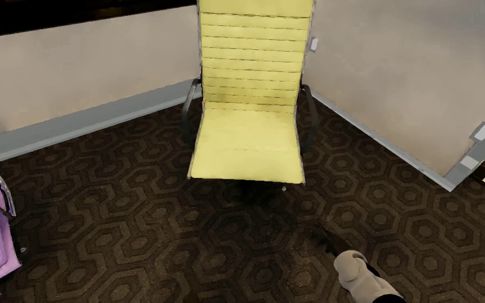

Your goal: Take a seat on the light lime chair

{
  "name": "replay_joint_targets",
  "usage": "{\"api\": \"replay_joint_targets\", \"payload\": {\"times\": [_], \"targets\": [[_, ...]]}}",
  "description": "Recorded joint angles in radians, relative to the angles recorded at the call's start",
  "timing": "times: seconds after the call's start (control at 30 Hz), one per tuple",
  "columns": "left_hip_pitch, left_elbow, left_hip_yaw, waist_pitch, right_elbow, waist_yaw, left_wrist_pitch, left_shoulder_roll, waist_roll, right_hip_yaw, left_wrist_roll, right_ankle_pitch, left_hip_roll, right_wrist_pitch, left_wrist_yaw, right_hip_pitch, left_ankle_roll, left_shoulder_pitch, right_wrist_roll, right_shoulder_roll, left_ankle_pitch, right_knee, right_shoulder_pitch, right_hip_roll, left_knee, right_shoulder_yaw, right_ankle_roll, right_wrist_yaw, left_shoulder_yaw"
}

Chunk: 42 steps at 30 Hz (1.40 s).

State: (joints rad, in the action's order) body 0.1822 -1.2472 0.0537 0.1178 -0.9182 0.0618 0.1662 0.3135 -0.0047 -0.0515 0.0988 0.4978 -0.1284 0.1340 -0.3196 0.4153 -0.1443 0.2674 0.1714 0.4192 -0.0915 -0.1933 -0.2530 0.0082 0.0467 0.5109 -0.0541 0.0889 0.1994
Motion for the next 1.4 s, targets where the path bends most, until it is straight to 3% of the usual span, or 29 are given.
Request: {"api": "replay_joint_targets", "payload": {"times": [0.07,0.1,0.2,0.23,0.27,0.33,0.37,0.4,0.43,0.47,0.5,0.57,0.6,0.67,0.77,0.83,0.87,0.9,0.93,0.97,1.0,1.03,1.07,1.1,1.13,1.2,1.3,1.37,1.4], "targets": [[0.009,-0.01,0.052,0.003,0.06,0.01,-0.027,0.005,0.007,0.019,-0.012,0.044,-0.009,0.011,0.017,0.056,-0.119,0.047,0.017,0.003,-0.087,-0.082,0.005,-0.04,0.129,0.009,0.057,-0.011,-0.029],[0.023,-0.019,0.014,-0.009,0.076,0.008,-0.019,0.01,-0.007,0.039,0.009,0.065,-0.002,-0.007,0.026,0.024,-0.092,0.045,0.064,-0.015,-0.082,-0.188,0.022,-0.071,0.217,-0.026,0.064,-0.028,-0.041],[-0.154,-0.022,-0.046,0.022,-0.013,-0.05,-0.03,-0.005,0.002,0.097,0.089,-0.144,0.009,0.02,0.035,-0.219,-0.036,-0.03,0.053,-0.053,0.047,-0.784,0.084,-0.161,0.211,-0.051,0.201,-0.068,-0.012],[-0.197,-0.001,-0.069,0.035,-0.07,-0.068,-0.057,0.011,0.0,0.096,0.131,-0.172,0.011,-0.006,0.009,-0.345,-0.021,-0.075,0.123,-0.071,0.088,-0.971,0.094,-0.168,0.201,-0.06,0.142,-0.063,0.013],[-0.246,0.037,-0.108,0.045,-0.112,-0.094,-0.052,0.035,0.011,0.091,0.159,-0.141,0.02,0.002,0.05,-0.441,0.032,-0.123,0.125,-0.079,0.095,-1.07,0.112,-0.162,0.181,-0.092,0.089,-0.117,0.037],[-0.365,0.051,-0.143,0.085,-0.217,-0.136,-0.102,0.084,0.016,0.098,0.185,-0.106,0.048,-0.032,0.053,-0.613,0.06,-0.246,0.159,-0.108,0.134,-1.087,0.159,-0.153,0.091,-0.144,0.124,-0.079,0.103],[-0.415,0.061,-0.155,0.087,-0.258,-0.157,-0.077,0.112,0.012,0.116,0.167,-0.091,0.058,-0.038,0.028,-0.673,0.081,-0.291,0.14,-0.121,0.142,-0.99,0.196,-0.132,0.042,-0.17,0.139,-0.075,0.148],[-0.479,0.077,-0.168,0.094,-0.302,-0.176,-0.112,0.155,0.009,0.124,0.147,-0.088,0.073,-0.047,0.039,-0.702,0.073,-0.339,0.134,-0.125,0.152,-0.836,0.217,-0.108,-0.023,-0.201,0.121,-0.066,0.16],[-0.522,0.085,-0.176,0.086,-0.325,-0.188,-0.086,0.196,0.002,0.116,0.153,-0.123,0.082,-0.061,-0.011,-0.682,0.078,-0.363,0.125,-0.121,0.179,-0.624,0.259,-0.092,-0.039,-0.225,0.087,-0.067,0.194],[-0.584,0.101,-0.197,0.103,-0.33,-0.19,-0.161,0.234,-0.009,0.028,0.123,-0.202,0.111,-0.046,0.042,-0.616,0.091,-0.389,0.129,-0.102,0.21,-0.409,0.29,-0.03,-0.049,-0.232,-0.038,-0.055,0.192],[-0.599,0.112,-0.233,0.102,-0.333,-0.183,-0.156,0.269,-0.034,-0.074,0.102,-0.287,0.142,-0.06,0.031,-0.588,0.113,-0.413,0.149,-0.094,0.25,-0.291,0.32,0.05,-0.018,-0.273,-0.197,-0.041,0.176],[-0.613,0.129,-0.203,0.095,-0.316,-0.163,-0.151,0.287,-0.034,-0.032,0.078,-0.236,0.196,-0.074,0.014,-0.566,0.147,-0.419,0.137,-0.035,0.228,-0.279,0.357,0.083,0.034,-0.283,-0.274,-0.049,0.129],[-0.506,0.14,-0.176,0.098,-0.318,-0.167,-0.136,0.253,0.006,0.021,0.038,-0.26,0.162,-0.071,-0.028,-0.524,0.112,-0.401,0.108,-0.004,0.244,-0.244,0.362,0.096,0.298,-0.286,-0.246,-0.039,0.13],[-0.295,0.115,-0.163,0.136,-0.309,-0.129,-0.112,0.222,0.006,-0.022,0.004,-0.198,0.058,-0.1,-0.019,-0.426,-0.063,-0.416,0.088,0.005,0.262,-0.194,0.347,0.117,0.856,-0.306,-0.264,-0.02,0.131],[-0.099,0.152,-0.112,0.146,-0.275,-0.097,-0.14,0.145,-0.005,0.032,0.042,-0.105,0.017,-0.056,-0.014,-0.4,-0.011,-0.314,0.017,0.005,0.361,-0.254,0.244,0.073,1.125,-0.216,-0.181,0.005,0.104],[-0.003,0.118,-0.011,0.148,-0.184,-0.071,-0.135,0.06,0.006,0.086,0.051,-0.083,0.026,-0.011,0.006,-0.401,0.054,-0.3,0.021,-0.017,0.326,-0.244,0.177,0.052,0.999,-0.17,-0.128,0.012,0.129],[0.003,0.127,0.016,0.151,-0.125,-0.066,-0.112,0.028,0.006,0.096,0.09,-0.087,0.02,-0.04,0.003,-0.413,0.048,-0.274,0.064,-0.036,0.381,-0.24,0.163,0.046,0.866,-0.136,-0.089,0.002,0.126],[-0.032,0.151,0.04,0.129,-0.056,-0.066,-0.134,-0.001,0.002,0.114,0.102,-0.083,0.03,0.008,0.024,-0.452,0.086,-0.238,0.055,-0.042,0.309,-0.264,0.154,0.015,0.638,-0.071,-0.04,-0.02,0.14],[-0.043,0.153,0.078,0.135,-0.014,-0.076,-0.14,-0.021,0.013,0.126,0.128,-0.077,0.022,0.037,-0.001,-0.485,0.037,-0.239,0.104,-0.054,0.266,-0.273,0.119,0.016,0.486,-0.019,-0.009,-0.027,0.136],[-0.04,0.184,0.162,0.106,0.032,-0.09,-0.064,-0.021,0.029,0.194,0.085,-0.095,0.005,0.038,-0.035,-0.532,0.026,-0.227,0.099,-0.074,0.249,-0.268,0.113,0.049,0.422,0.007,0.005,-0.133,0.158],[-0.086,0.189,0.18,0.147,0.063,-0.084,-0.074,-0.017,0.029,0.265,0.098,-0.136,-0.02,0.059,-0.028,-0.538,-0.031,-0.241,0.122,-0.085,0.299,-0.255,0.08,0.079,0.448,0.061,0.016,-0.186,0.142],[-0.076,0.207,0.084,0.176,0.089,-0.102,-0.091,0.002,0.012,0.287,0.111,-0.176,-0.043,0.058,-0.047,-0.626,-0.038,-0.267,0.129,-0.105,0.331,-0.29,0.029,0.085,0.434,0.092,0.04,-0.139,0.145],[-0.02,0.239,-0.001,0.159,0.103,-0.127,-0.062,0.015,-0.008,0.263,0.169,-0.186,-0.008,0.049,-0.014,-0.766,0.028,-0.268,0.154,-0.12,0.285,-0.382,0.021,0.058,0.425,0.085,0.065,-0.132,0.136],[-0.002,0.238,-0.026,0.193,0.098,-0.132,-0.165,0.049,-0.022,0.26,0.161,-0.151,-0.032,0.034,-0.041,-0.79,-0.034,-0.273,0.166,-0.158,0.371,-0.408,0.018,0.069,0.493,0.073,0.016,-0.107,0.139],[0.028,0.284,0.001,0.226,0.116,-0.14,-0.086,0.068,-0.028,0.249,0.159,-0.104,-0.003,-0.053,-0.063,-0.806,0.008,-0.279,0.158,-0.161,0.362,-0.457,0.033,0.024,0.539,0.057,0.014,-0.05,0.174],[0.079,0.275,-0.004,0.269,0.116,-0.11,-0.063,0.048,-0.017,0.253,0.163,-0.053,0.017,-0.045,-0.079,-0.848,0.084,-0.313,0.144,-0.119,0.366,-0.646,0.058,-0.04,0.631,0.055,0.026,0.013,0.14],[0.27,0.275,0.008,0.324,0.039,-0.085,-0.062,0.027,-0.008,0.173,0.109,-0.049,-0.008,-0.075,-0.135,-0.874,0.143,-0.324,0.159,-0.065,0.412,-0.77,0.033,-0.121,0.884,0.025,0.037,0.047,0.101],[0.423,0.295,0.034,0.387,0.031,-0.067,-0.03,0.066,-0.027,0.161,0.163,0.045,-0.03,-0.08,-0.054,-0.963,0.126,-0.352,0.112,-0.033,0.476,-0.797,0.006,-0.163,1.074,-0.035,0.088,0.049,0.088],[0.523,0.338,0.043,0.41,0.024,-0.066,-0.103,0.102,-0.035,0.172,0.175,0.061,-0.057,-0.081,-0.026,-1.093,0.108,-0.355,0.094,-0.021,0.516,-0.922,-0.009,-0.163,1.195,-0.045,0.125,0.072,0.08]]}}
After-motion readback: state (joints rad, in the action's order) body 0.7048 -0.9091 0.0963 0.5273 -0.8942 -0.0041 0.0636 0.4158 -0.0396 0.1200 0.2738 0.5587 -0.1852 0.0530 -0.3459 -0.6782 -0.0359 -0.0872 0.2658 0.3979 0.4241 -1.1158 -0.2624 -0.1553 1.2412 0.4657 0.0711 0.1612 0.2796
